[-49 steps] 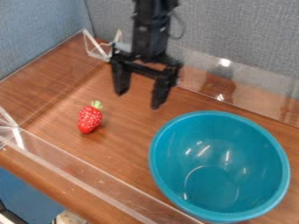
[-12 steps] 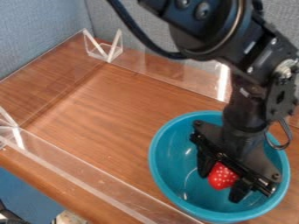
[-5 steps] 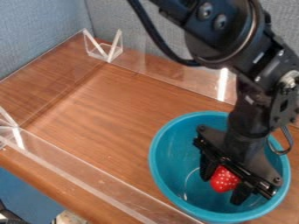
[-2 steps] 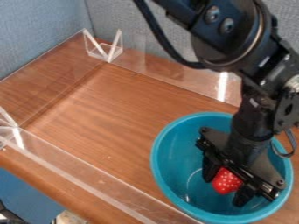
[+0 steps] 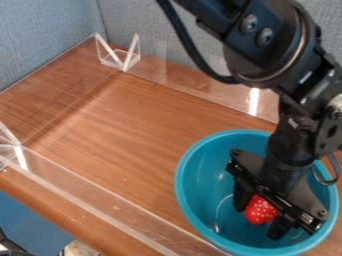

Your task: Put the strawberry in the blue bowl

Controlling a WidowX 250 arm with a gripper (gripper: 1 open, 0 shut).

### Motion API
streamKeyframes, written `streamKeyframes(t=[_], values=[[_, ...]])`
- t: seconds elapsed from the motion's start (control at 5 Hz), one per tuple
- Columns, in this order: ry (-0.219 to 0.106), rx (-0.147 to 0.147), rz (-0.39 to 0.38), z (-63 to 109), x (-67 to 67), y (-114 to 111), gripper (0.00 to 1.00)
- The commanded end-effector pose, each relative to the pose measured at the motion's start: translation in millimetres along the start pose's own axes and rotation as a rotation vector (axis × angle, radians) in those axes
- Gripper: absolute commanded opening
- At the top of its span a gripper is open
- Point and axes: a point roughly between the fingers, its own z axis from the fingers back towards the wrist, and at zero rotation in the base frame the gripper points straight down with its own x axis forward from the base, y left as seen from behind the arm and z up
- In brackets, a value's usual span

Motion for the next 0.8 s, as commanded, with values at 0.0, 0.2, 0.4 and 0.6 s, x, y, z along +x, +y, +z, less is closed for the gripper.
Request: streamKeyframes(t=[0.0,0.2,0.4,0.6], values=[[-0.05,-0.013,-0.017,8.2,10.8,-7.3,0.0],[-0.05,-0.011,-0.02,5.7,11.6,-8.9,0.0],[-0.05,-0.009,-0.021,4.0,12.3,-10.6,0.0],[-0.051,-0.008,-0.021,2.9,12.5,-12.4,0.0]])
